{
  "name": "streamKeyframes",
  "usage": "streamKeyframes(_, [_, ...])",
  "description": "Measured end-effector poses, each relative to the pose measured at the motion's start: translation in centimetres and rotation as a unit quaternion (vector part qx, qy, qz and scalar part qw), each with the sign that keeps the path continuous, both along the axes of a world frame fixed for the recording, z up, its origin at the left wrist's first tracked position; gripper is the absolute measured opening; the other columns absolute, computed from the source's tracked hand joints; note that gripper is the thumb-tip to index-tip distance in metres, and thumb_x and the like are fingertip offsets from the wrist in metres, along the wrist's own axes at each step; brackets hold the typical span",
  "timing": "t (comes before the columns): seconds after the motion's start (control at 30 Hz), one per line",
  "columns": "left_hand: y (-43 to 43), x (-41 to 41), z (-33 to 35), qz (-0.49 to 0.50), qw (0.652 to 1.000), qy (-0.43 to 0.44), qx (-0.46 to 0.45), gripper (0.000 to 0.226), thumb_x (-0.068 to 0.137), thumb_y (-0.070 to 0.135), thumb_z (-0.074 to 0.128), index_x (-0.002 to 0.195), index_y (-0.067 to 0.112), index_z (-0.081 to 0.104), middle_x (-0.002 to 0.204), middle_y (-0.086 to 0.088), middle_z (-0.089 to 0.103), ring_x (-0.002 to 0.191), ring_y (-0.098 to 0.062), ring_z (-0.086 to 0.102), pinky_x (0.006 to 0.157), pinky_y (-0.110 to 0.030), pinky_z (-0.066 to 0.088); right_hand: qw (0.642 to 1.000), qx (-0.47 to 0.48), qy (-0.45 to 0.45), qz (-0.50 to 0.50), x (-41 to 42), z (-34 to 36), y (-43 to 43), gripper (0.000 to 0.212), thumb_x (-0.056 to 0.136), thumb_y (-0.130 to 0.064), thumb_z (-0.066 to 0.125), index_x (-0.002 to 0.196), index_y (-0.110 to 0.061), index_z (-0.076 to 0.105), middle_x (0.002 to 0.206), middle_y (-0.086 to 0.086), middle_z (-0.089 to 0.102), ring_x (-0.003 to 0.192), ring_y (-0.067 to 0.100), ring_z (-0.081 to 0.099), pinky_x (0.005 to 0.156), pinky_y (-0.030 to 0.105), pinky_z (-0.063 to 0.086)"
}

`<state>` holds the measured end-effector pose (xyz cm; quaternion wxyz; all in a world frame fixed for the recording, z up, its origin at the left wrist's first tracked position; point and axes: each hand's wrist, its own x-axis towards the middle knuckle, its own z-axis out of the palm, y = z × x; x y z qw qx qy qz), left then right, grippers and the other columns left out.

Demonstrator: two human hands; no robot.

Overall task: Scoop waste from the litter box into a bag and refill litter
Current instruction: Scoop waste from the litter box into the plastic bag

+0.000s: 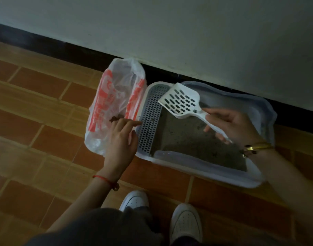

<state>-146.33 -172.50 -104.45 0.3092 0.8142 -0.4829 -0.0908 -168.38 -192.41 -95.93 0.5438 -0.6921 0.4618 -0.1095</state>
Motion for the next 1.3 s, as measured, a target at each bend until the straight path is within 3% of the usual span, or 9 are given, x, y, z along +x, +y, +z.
streamKeyframes(0.13, [-1.6, -1.9, -0.7, -0.067, 0.997, 0.011, 0.021, 0.034, 0.094, 0.024, 0.041, 0.118, 0.016, 0.064, 0.116, -0.006, 0.059, 0.106, -0.024, 0.051, 0.085, -0.039, 0.047, 0.998, 0.011, 0.057, -0.033, -4.8, -0.4, -0.9, 0.029, 0.091, -0.019, 0.06, 0.119, -0.026, 0.064, 0.071, 0.005, 0.072, 0.039, 0.01, 0.048, 0.034, 0.021, 0.036])
streamKeyframes(0.4, [-4.2, -5.0, -1.3, -0.137, 0.99, 0.007, 0.023, 0.032, 0.093, 0.017, 0.042, 0.111, 0.016, 0.067, 0.102, -0.004, 0.06, 0.095, -0.022, 0.052, 0.078, -0.044, 0.047, 0.983, -0.026, 0.171, -0.068, -9.8, -1.5, 0.0, 0.028, 0.093, -0.02, 0.059, 0.12, -0.02, 0.063, 0.068, 0.004, 0.07, 0.036, 0.007, 0.048, 0.035, 0.021, 0.038])
streamKeyframes(0.6, [-4.8, -5.4, -1.6, -0.142, 0.989, 0.012, 0.03, 0.035, 0.092, 0.02, 0.038, 0.109, 0.017, 0.068, 0.102, -0.003, 0.061, 0.093, -0.022, 0.051, 0.077, -0.048, 0.047, 0.97, 0.006, 0.226, -0.087, -11.7, -1.3, 0.0, 0.027, 0.094, -0.017, 0.056, 0.119, -0.014, 0.063, 0.065, 0.007, 0.07, 0.031, 0.007, 0.049, 0.037, 0.023, 0.039])
streamKeyframes(0.87, [-4.6, -5.3, -1.8, -0.136, 0.99, 0.023, 0.032, 0.036, 0.091, 0.02, 0.037, 0.109, 0.018, 0.069, 0.1, -0.001, 0.061, 0.092, -0.02, 0.049, 0.078, -0.048, 0.046, 0.97, 0.075, 0.173, -0.156, -10.4, -2.9, -0.2, 0.025, 0.095, -0.016, 0.054, 0.119, -0.011, 0.062, 0.072, 0.016, 0.069, 0.041, 0.014, 0.048, 0.033, 0.018, 0.036])
streamKeyframes(1.3, [-4.0, -5.2, -1.8, -0.13, 0.991, 0.015, 0.03, 0.033, 0.091, 0.019, 0.038, 0.105, 0.02, 0.068, 0.094, 0.002, 0.059, 0.087, -0.018, 0.048, 0.074, -0.042, 0.045, 0.963, 0.146, 0.028, -0.224, -6.6, -7.1, -0.7, 0.029, 0.094, -0.012, 0.056, 0.122, -0.009, 0.062, 0.069, 0.017, 0.065, 0.033, 0.01, 0.043, 0.032, 0.016, 0.03])
